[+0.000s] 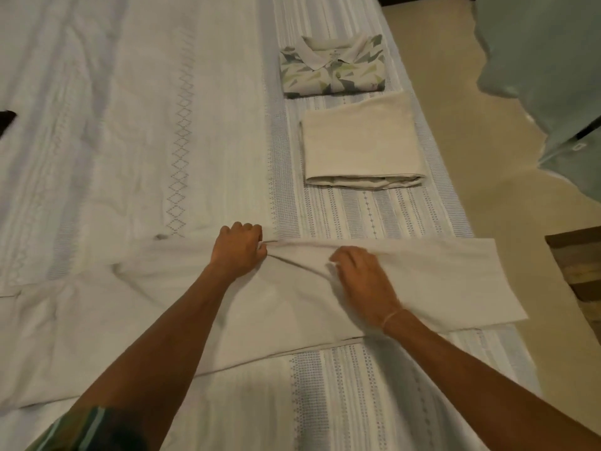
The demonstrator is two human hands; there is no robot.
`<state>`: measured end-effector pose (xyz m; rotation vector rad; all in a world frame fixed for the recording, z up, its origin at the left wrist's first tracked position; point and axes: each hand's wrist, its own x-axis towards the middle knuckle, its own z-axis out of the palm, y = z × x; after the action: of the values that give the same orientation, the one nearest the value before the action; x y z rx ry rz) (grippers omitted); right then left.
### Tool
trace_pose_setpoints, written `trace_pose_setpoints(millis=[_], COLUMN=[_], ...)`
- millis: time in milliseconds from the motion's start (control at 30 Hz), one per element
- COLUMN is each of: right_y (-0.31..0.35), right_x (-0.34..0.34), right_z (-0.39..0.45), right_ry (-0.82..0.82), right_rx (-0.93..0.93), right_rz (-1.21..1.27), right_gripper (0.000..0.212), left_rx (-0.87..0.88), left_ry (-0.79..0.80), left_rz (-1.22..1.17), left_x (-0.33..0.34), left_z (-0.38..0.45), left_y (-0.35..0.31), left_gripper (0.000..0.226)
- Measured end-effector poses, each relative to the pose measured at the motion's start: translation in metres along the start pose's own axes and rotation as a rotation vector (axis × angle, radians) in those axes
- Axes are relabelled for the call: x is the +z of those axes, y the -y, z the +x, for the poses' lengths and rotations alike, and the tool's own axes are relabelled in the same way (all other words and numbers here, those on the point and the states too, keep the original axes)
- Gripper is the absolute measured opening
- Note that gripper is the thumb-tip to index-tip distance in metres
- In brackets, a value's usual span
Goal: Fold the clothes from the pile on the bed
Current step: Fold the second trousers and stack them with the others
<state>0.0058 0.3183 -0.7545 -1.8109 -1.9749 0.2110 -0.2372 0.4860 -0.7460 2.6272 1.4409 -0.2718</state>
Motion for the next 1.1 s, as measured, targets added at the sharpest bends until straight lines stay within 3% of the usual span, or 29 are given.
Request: trace_pose_setpoints(millis=[300,500,633,733,900,1100], right_y=[0.134,0.196,0.221,0.221,0.222,0.227], right_x=[0.088,0.124,0.152,0.155,0.155,0.153], right_z=[0.078,0.093,0.077,0.067,0.068,0.064], right_ry=[0.224,0.211,0.417,0.468,0.494,0.530], right_rx=[-0.089,-0.294,-0.376,-0.350,-0.350,-0.366], right_rz=[0.055,0.011,0.003,-0.060,-0.116,-0.165], right_gripper=[0.035,0.034,0.072,0.098,0.112,0.121], left_rx=[0.018,0.165,0.265,0.229,0.129,0.035], left_ry=[0.079,0.101,0.136,0.222,0.304,0.076], left_rz=[0.099,0.123,0.142,0.076,-0.234,-0.403], left_x=[-0.014,-0.026,-0.030,-0.023,-0.006,0.010], left_z=[-0.029,-0.032,-0.015,-0.003,0.011,0.008], left_y=[0.137,0.214,0.226,0.224,0.244,0.244], left_gripper=[0.033,0.069,0.072,0.072,0.071,0.077])
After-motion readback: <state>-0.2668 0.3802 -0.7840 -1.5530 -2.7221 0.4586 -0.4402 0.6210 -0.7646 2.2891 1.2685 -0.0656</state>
